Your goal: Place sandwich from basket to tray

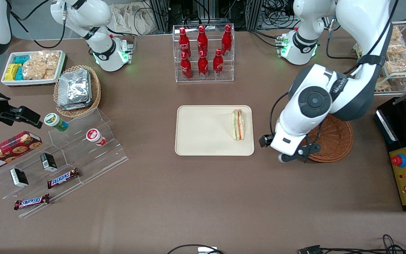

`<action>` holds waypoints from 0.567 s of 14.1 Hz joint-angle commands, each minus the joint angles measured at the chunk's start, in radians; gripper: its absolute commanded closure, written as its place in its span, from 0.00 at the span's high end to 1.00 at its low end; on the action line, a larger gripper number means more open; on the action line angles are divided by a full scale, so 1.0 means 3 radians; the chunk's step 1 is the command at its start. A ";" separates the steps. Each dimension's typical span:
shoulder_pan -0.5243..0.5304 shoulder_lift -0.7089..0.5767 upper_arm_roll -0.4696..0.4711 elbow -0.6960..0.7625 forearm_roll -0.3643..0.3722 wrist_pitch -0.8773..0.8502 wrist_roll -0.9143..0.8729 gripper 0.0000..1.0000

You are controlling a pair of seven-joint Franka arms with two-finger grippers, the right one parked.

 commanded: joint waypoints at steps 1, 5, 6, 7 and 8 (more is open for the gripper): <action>0.0109 -0.0155 -0.0015 0.0003 -0.0088 -0.0132 0.0173 1.00; 0.0109 -0.0488 0.0296 -0.0018 -0.0338 -0.0418 0.0725 1.00; 0.0109 -0.0585 0.0399 -0.0033 -0.0424 -0.0469 0.0878 1.00; 0.0104 -0.0682 0.0516 -0.0054 -0.0471 -0.0520 0.1016 1.00; 0.0089 -0.0764 0.0634 -0.0069 -0.0527 -0.0571 0.1119 1.00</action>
